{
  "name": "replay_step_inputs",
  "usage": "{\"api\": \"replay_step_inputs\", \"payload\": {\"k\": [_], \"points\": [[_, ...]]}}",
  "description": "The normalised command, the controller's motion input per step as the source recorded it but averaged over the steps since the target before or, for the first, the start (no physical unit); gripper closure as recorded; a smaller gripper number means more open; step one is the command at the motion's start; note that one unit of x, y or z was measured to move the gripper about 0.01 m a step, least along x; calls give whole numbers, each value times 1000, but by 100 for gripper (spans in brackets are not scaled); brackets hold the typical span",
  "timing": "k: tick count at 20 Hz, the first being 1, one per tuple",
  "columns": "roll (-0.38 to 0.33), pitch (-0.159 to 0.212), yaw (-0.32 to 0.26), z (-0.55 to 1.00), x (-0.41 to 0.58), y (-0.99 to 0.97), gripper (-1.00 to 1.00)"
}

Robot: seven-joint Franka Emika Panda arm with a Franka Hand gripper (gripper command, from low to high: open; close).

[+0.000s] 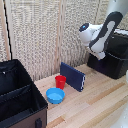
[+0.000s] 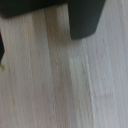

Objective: Please move the gripper into proximity with the fryer handle. Once close enough, gingerly grasp the handle and gently tug the fryer basket open in your direction.

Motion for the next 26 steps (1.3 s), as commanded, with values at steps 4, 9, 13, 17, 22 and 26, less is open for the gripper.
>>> {"api": "replay_step_inputs", "payload": {"k": [4, 9, 13, 17, 22, 26], "points": [[-104, 12, 170, -85, -220, -486, -100], [-118, 6, 226, -59, -4, -421, -100], [-33, 10, 275, -1, 66, -286, 100], [3, 10, 11, 0, 34, -23, 100], [-14, 9, -81, -13, 16, 62, 100], [-47, 0, -90, 6, -2, 244, 100]]}}
